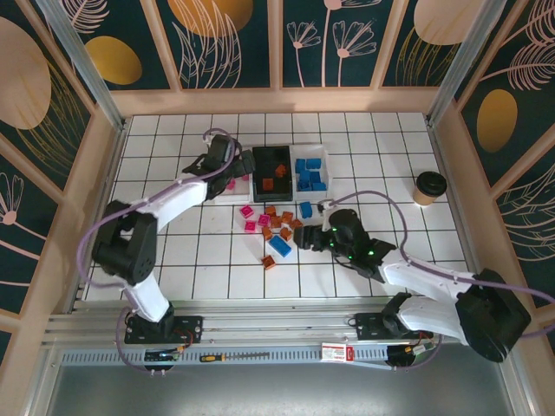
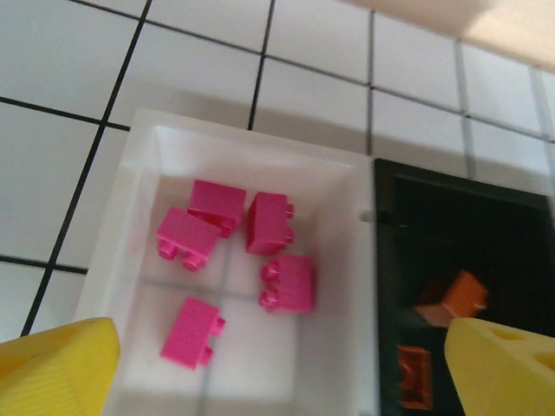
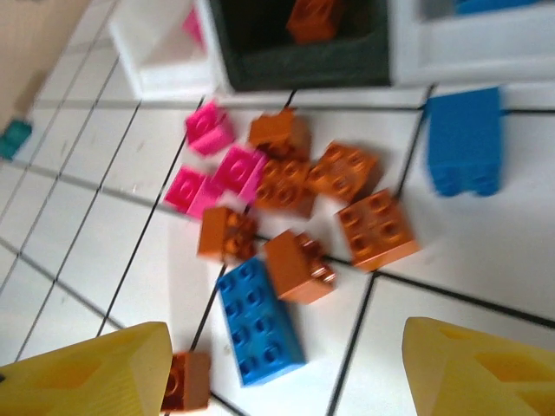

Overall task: Sort the legos into containers by color
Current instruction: Pick up the lego from the bottom-center of the table.

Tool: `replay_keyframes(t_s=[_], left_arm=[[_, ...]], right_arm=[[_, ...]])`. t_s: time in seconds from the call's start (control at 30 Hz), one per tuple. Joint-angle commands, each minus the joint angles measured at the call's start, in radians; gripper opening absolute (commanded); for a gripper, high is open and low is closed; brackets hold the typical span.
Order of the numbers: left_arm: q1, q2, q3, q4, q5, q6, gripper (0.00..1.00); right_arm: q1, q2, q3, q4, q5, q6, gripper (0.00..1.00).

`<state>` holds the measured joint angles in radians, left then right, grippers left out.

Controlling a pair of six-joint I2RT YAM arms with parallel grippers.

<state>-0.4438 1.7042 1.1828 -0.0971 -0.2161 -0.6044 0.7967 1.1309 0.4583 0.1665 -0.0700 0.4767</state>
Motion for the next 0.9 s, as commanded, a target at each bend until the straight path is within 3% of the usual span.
replay_keyframes(t_s=[0.0,0.2,0.4,0.63,0.87], left_arm=[[0.000,-0.153,-0.092,0.071,0.099,-0.035,0.99],[-0.004,-0.373,-0.309,0.079,0.100,-0.067,0.99],[-0.004,-0.545,-0.434,0.047,0.115,-0.085,0.99],[-0.004,-0.638,-0.512,0.014,0.126,-0.108,0.99],[-0.004,-0.657,-0.530,0.005,0.115,-0.099,0.99]], right_arm=[[0.086,0.079,0.091,-0.088,-0.016,-0.029,0.70],[0.255,0.253,0.238,-0.161,0.056,-0.053,0.69],[0.310,0.428,0.369,-0.254,0.140,-0.073,0.68],[0.358,0.552,0.443,-0.314,0.268,-0.087,0.64],[0.390,0.633,0.487,-0.331,0.287,-0.099,0.55]])
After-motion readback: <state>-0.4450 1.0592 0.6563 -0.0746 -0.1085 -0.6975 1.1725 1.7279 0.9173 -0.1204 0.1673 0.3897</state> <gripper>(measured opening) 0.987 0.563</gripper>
